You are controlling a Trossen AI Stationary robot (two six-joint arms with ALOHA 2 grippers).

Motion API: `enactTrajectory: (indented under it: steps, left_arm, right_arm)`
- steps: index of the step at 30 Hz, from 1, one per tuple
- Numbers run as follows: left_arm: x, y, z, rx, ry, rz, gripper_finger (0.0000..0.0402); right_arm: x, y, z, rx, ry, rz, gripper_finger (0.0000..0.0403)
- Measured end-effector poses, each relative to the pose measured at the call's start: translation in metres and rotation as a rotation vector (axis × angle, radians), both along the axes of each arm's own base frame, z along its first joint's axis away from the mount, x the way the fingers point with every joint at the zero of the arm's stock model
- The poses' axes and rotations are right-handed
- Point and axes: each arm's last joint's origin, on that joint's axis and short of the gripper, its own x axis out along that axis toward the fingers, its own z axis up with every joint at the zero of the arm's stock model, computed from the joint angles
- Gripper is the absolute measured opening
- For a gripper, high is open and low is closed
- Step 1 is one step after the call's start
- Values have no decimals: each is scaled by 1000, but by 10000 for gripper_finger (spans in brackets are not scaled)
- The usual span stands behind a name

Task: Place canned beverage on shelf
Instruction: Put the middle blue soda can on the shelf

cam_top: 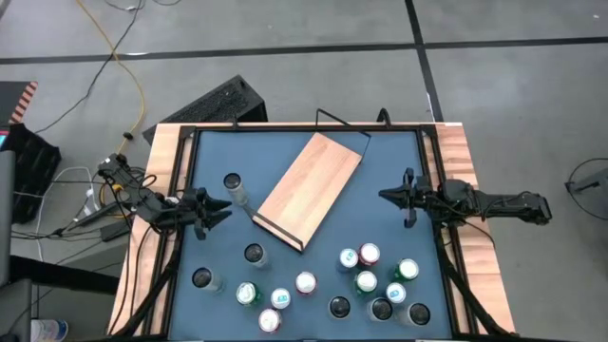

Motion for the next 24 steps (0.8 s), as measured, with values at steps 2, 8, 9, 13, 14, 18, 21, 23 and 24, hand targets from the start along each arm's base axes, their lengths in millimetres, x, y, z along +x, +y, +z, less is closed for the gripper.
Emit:
enactTrajectory:
  steps: [2, 8, 9, 13, 14, 18, 21, 23, 24]
  left_arm:
    - [0, 0, 0, -27, -8, -1, 194]
    - [0, 1, 1, -213, -57, 22, 194]
    - [0, 1, 0, -220, -58, 21, 194]
    - [0, 1, -1, -236, -52, 17, 194]
    - [0, 1, -1, -242, -54, 15, 194]
    - [0, 1, -1, -230, -53, 34, 194]
    - [-1, 2, 2, -310, -94, 52, 194]
    - [-1, 2, 1, -329, -96, 54, 194]
    - [-1, 2, 1, -327, -93, 55, 194]
  right_arm:
    - [0, 0, 4, 94, -56, 2, 1]
    - [-4, -1, 22, 470, -315, 37, 1]
    - [-4, -1, 23, 482, -330, 32, 1]
    - [-4, -2, 22, 499, -335, -3, 1]
    - [-4, -2, 22, 491, -334, -4, 1]
    - [-4, -2, 22, 442, -324, -13, 1]
    - [-4, -2, 22, 440, -323, -13, 1]
    - [-4, -2, 22, 437, -317, -16, 1]
    - [-4, -3, 21, 427, -311, -30, 1]
